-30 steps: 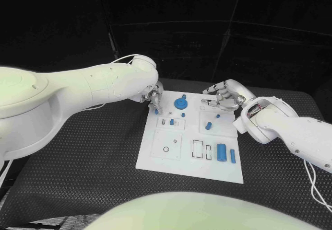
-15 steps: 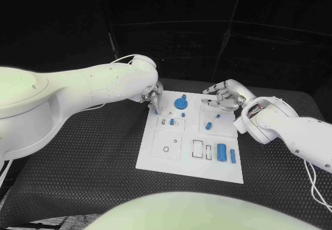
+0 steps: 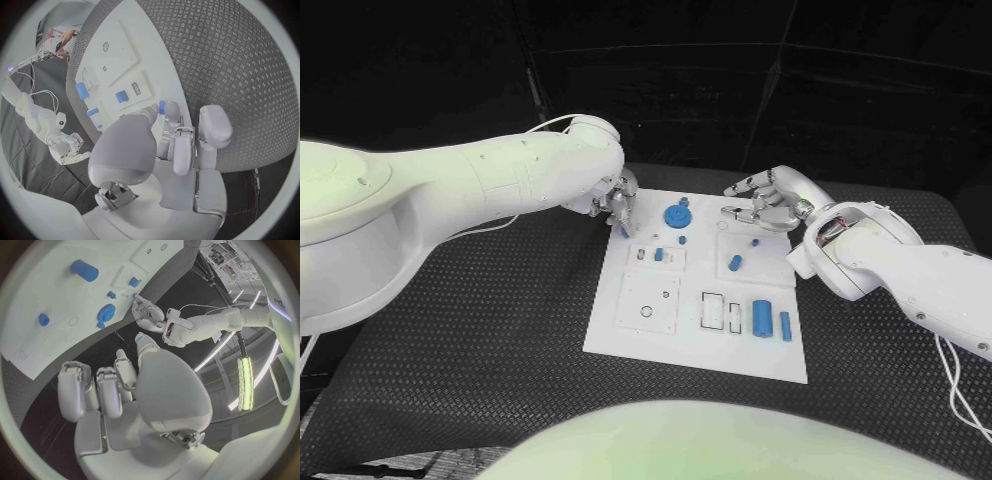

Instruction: Assemble the parts on the task board

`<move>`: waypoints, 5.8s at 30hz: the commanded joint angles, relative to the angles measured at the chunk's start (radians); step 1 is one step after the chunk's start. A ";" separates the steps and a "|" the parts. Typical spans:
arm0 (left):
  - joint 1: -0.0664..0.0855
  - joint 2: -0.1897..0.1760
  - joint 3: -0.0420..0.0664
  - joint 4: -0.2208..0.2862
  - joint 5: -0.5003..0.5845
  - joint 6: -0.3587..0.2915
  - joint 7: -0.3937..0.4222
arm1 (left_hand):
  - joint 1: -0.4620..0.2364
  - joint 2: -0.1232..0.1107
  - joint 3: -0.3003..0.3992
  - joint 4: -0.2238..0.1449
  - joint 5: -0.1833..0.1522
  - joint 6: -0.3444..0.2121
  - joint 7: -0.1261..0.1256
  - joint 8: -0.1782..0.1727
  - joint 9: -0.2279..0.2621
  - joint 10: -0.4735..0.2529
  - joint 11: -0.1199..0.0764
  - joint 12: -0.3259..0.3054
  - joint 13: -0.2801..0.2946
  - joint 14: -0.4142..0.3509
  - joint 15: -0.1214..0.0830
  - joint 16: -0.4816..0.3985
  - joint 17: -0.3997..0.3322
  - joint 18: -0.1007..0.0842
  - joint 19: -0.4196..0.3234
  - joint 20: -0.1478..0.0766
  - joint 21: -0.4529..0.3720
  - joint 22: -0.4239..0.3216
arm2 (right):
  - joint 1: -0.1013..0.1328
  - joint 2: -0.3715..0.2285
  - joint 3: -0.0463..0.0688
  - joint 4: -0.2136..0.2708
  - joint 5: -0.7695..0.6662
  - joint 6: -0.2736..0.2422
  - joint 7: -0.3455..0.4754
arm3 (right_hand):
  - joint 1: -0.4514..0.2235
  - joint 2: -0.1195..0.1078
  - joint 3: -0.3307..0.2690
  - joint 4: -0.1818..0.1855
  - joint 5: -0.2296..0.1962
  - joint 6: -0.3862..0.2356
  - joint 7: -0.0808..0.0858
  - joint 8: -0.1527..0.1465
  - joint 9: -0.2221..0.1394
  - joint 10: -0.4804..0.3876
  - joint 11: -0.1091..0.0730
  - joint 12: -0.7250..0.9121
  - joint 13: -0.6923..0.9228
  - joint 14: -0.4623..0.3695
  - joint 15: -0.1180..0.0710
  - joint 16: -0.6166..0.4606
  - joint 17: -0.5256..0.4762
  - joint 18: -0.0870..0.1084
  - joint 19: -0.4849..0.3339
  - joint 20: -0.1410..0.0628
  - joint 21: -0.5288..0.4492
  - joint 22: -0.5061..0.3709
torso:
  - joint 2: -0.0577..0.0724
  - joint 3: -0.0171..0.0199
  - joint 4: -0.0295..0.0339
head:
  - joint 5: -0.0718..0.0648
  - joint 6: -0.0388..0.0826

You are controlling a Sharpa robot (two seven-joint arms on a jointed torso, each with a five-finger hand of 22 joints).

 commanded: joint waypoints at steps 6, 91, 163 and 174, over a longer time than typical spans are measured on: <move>0.007 -0.035 0.002 0.037 0.095 -0.038 -0.009 | -0.060 -0.022 0.227 -0.158 -0.002 -0.007 -0.001 0.019 0.023 0.018 0.003 0.018 0.019 0.080 0.000 0.000 0.163 -0.010 0.003 0.002 -0.006 0.023 | 0.002 -0.001 0.000 -0.001 0.002 0.006 0.004 | -0.010 0.003 -0.004 0.001 0.005 -0.007 0.000 0.006 0.000 -0.004 0.000 0.006 -0.001 0.095 0.000 -0.003 0.235 0.011 -0.003 -0.003 -0.004 0.023 | -0.001 0.0005 0.0028 | 0.000 0.000; -0.101 -0.281 -0.003 0.516 0.046 -0.582 -0.135 | -0.190 -0.050 0.406 -0.242 -0.005 0.001 -0.011 0.057 0.074 0.082 -0.007 0.068 0.098 0.085 -0.011 0.006 0.175 -0.019 0.029 -0.007 0.042 0.056 | 0.001 -0.005 0.000 -0.017 0.002 0.014 0.007 | -0.011 0.004 -0.005 0.001 0.008 -0.006 0.000 0.006 0.000 -0.005 0.000 0.005 -0.002 0.094 0.000 -0.004 0.234 0.011 -0.004 -0.003 -0.005 0.021 | -0.005 0.0057 0.0071 | -0.015 0.000; -0.100 -0.232 -0.003 0.463 0.055 -0.444 -0.145 | -0.329 -0.057 0.326 -0.172 -0.011 0.035 -0.028 0.059 0.074 0.117 -0.019 0.117 0.185 0.088 -0.020 0.012 0.190 -0.021 0.033 -0.014 0.050 0.067 | 0.001 -0.001 0.000 -0.019 0.002 0.015 0.006 | -0.012 0.004 -0.005 0.000 0.010 -0.007 0.000 0.007 0.000 -0.005 0.000 0.007 -0.002 0.094 0.000 -0.004 0.234 0.011 -0.005 -0.003 -0.006 0.021 | -0.004 0.0058 0.0074 | -0.017 0.000; -0.100 -0.229 -0.003 0.458 0.055 -0.433 -0.145 | -0.360 -0.078 0.269 -0.158 -0.013 0.053 -0.032 0.055 0.070 0.130 -0.022 0.132 0.214 0.091 -0.023 0.018 0.204 -0.024 0.039 -0.017 0.064 0.076 | 0.001 -0.001 0.000 -0.020 0.002 0.016 0.007 | -0.012 0.004 -0.005 0.000 0.010 -0.007 0.000 0.007 0.000 -0.005 0.000 0.007 -0.002 0.094 0.000 -0.004 0.234 0.011 -0.005 -0.003 -0.006 0.021 | -0.004 0.0060 0.0067 | -0.019 0.000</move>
